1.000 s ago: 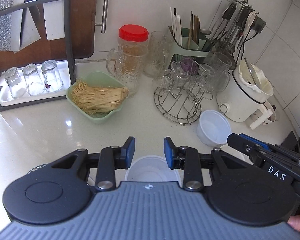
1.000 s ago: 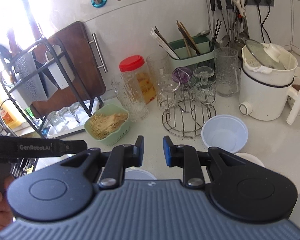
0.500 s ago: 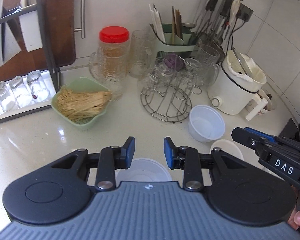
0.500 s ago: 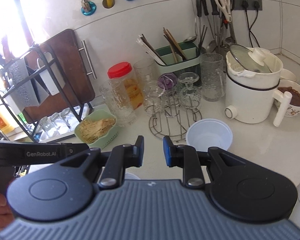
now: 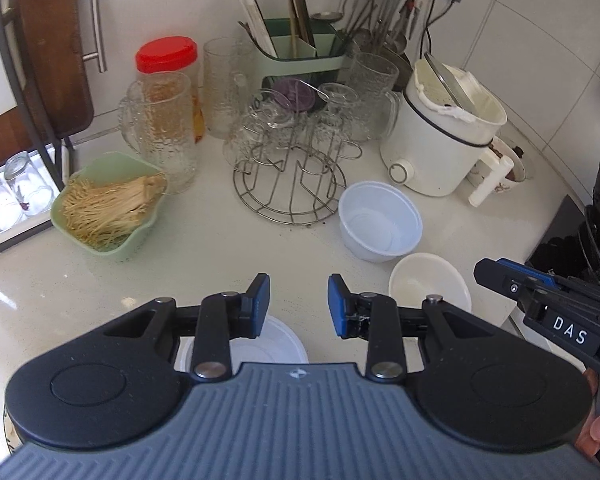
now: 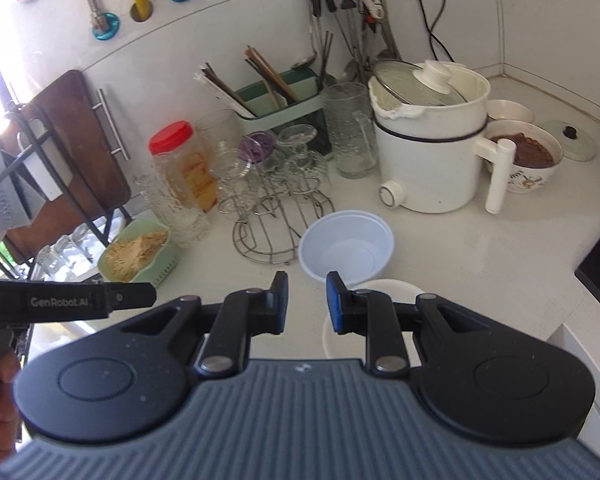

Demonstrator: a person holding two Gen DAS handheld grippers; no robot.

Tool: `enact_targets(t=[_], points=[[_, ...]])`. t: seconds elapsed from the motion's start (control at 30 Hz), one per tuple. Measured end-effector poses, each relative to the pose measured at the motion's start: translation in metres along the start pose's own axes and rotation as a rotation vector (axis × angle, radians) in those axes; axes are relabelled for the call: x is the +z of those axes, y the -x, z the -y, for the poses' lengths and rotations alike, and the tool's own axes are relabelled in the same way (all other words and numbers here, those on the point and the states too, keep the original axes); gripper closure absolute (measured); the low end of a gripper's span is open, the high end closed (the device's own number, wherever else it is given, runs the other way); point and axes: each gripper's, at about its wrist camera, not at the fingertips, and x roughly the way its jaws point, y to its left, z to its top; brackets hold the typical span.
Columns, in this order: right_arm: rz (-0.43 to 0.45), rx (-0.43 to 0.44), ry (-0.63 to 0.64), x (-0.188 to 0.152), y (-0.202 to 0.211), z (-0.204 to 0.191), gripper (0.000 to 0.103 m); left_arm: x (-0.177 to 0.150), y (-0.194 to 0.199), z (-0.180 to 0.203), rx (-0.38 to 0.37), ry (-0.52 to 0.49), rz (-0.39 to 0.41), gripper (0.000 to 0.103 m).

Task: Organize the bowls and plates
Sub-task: 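Lift the translucent bowl with both grippers and carry it over the white bowl, then lower the translucent bowl into the white bowl with both grippers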

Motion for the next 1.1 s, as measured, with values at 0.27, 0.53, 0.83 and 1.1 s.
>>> enact_targets(t=[0.27,0.53,0.83,1.1], points=[[-0.028,-0.007,-0.018,0.006,-0.015,0.02,0.078,0.027,-0.039,0.015,-0.074,0.002,-0.063,0.048],[-0.052,-0.06,-0.029,0.018,-0.049,0.051,0.043,0.054,-0.093,0.02,-0.07,0.02,-0.085,0.038],[-0.093,-0.02,-0.037,0.017,-0.11,0.077,0.044,0.056,-0.154,0.029,-0.126,0.059,-0.094,0.038],[-0.116,-0.043,-0.029,0.018,-0.155,0.084,0.049,0.05,-0.193,0.027,-0.172,0.086,-0.116,0.043]])
